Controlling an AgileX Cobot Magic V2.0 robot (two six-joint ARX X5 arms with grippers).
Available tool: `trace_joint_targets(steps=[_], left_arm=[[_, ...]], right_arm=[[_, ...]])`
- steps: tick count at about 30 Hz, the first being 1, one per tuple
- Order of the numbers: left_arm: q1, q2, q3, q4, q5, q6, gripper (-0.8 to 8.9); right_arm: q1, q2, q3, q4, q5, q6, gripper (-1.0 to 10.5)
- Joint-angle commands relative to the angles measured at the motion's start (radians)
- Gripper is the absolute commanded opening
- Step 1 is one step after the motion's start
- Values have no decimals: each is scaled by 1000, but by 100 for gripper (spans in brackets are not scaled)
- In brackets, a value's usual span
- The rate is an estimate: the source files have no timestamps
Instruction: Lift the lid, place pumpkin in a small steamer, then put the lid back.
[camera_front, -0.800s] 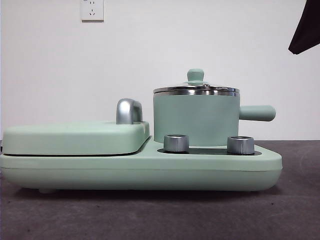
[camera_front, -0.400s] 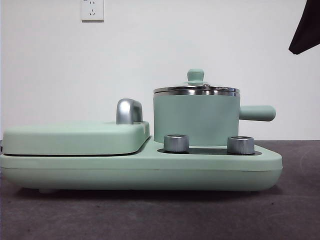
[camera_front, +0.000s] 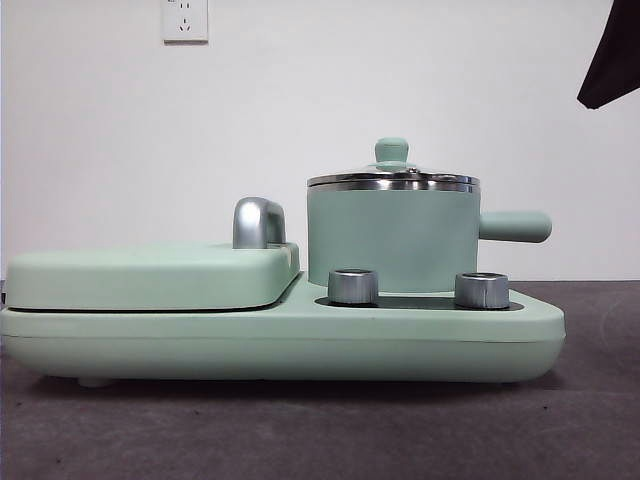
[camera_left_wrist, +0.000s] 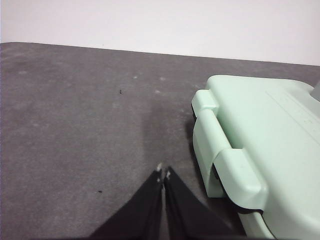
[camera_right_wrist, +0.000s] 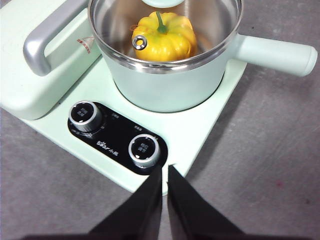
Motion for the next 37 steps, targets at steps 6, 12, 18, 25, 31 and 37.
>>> trace_joint_targets(steps=[6, 12, 18, 25, 31, 37], left_arm=[[1, 0, -20, 13, 0, -1, 7], [1, 0, -20, 13, 0, -1, 7], [1, 0, -20, 13, 0, -1, 7], [1, 0, -20, 13, 0, -1, 7], [1, 0, -20, 13, 0, -1, 7], [1, 0, -20, 13, 0, -1, 7]], right_arm=[[-166, -273, -269, 227, 118, -72, 14], [-369, -590, -546, 379, 119, -64, 14], [-530, -763, -689, 409, 107, -51, 14], [-581, -778, -782, 514, 56, -37, 14], [-581, -778, -785, 516, 36, -35, 14], [-581, -778, -785, 521, 38, -32, 14]])
